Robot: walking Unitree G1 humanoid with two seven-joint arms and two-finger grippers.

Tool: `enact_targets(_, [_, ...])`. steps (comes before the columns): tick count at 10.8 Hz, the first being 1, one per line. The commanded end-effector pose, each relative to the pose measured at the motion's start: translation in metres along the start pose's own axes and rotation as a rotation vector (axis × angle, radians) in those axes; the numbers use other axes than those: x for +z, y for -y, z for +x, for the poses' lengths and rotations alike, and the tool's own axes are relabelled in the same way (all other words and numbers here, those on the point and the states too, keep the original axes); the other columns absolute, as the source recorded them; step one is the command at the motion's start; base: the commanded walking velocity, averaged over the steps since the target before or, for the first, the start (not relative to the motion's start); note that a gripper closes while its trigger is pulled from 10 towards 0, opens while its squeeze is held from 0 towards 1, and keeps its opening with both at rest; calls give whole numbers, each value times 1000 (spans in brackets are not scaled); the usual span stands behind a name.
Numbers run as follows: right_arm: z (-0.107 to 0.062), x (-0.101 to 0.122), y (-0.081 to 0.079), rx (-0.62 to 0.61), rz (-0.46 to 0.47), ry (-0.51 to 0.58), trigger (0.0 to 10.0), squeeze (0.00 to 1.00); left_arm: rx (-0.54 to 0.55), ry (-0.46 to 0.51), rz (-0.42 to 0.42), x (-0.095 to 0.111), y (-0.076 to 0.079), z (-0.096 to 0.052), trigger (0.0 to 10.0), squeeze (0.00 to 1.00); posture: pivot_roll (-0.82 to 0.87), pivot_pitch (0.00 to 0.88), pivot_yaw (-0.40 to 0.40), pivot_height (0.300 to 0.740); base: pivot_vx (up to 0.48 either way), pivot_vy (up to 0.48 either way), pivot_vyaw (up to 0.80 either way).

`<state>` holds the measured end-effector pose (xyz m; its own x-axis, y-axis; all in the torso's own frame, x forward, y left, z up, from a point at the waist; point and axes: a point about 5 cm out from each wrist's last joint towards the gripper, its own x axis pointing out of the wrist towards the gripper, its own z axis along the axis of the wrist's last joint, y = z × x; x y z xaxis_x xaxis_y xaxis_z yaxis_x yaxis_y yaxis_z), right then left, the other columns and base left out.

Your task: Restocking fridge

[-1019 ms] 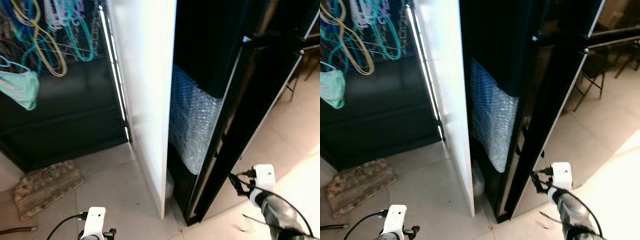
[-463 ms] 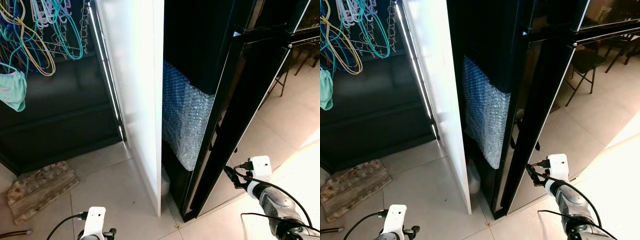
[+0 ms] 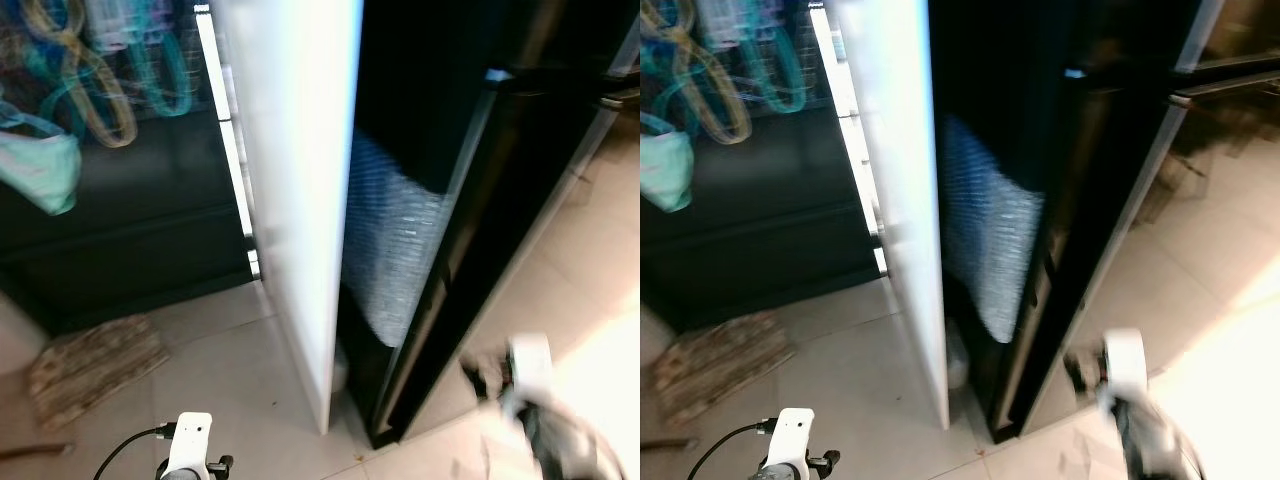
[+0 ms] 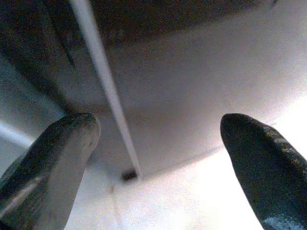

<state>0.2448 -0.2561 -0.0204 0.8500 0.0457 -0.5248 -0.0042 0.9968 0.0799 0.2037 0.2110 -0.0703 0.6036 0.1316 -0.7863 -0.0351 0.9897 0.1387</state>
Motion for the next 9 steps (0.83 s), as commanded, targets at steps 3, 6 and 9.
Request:
enact_targets(3, [1, 4, 1, -11, 6, 12, 10000, 0, 3, -16, 2, -3, 0, 0, 10000, 0, -38, 0, -17, 740, 0, 0, 0])
enact_targets(6, [1, 3, 1, -15, 4, 12, 10000, 0, 3, -16, 2, -3, 0, 0, 10000, 0, -38, 0, -17, 740, 0, 0, 0])
enact_targets(9, [1, 3, 1, -16, 4, 12, 10000, 0, 3, -16, 2, -3, 0, 0, 10000, 0, -38, 0, -17, 740, 0, 0, 0])
